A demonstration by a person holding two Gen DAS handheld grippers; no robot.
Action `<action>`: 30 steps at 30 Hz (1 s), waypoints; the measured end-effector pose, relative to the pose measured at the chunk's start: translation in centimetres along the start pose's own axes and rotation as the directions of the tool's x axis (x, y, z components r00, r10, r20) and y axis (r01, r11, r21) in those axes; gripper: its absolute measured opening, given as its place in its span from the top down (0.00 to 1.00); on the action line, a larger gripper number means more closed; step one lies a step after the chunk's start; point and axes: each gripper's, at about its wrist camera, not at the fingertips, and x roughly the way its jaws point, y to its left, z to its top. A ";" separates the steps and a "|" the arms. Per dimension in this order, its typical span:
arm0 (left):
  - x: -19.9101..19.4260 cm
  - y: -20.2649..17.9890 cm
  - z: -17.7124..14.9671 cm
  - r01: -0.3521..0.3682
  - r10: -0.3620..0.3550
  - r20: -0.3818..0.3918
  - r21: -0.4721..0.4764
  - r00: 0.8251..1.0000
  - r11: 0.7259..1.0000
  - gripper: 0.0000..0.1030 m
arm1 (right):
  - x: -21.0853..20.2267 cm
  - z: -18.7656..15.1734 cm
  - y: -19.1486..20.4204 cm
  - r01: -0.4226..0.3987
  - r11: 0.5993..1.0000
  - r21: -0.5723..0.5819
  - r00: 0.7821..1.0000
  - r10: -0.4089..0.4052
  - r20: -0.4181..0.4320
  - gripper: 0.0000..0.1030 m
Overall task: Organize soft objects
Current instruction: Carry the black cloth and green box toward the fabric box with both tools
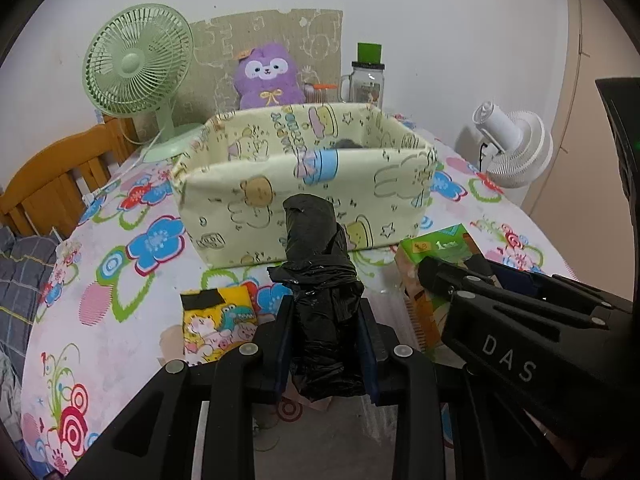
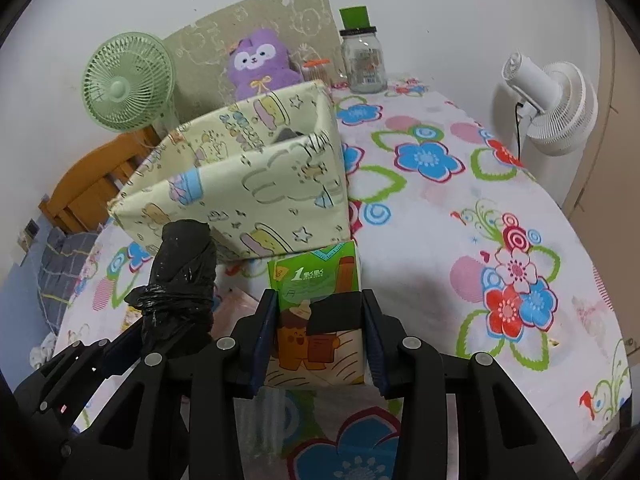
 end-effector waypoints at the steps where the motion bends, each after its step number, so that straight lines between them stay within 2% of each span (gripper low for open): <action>1: -0.2 0.0 0.1 0.002 -0.002 0.002 0.000 1.000 1.000 0.72 | -0.2 0.1 0.1 0.000 1.000 -0.002 1.000 0.000 0.003 0.58; 20: -4.1 -0.4 3.0 0.009 -0.011 0.072 0.030 0.997 1.000 0.72 | -4.7 2.0 3.0 -0.012 0.996 -0.088 0.996 0.019 0.086 0.58; 30: -5.8 -0.3 5.6 0.011 -0.018 0.124 0.051 0.992 0.999 0.72 | -7.3 4.2 4.3 -0.008 0.993 -0.116 0.986 0.027 0.167 0.58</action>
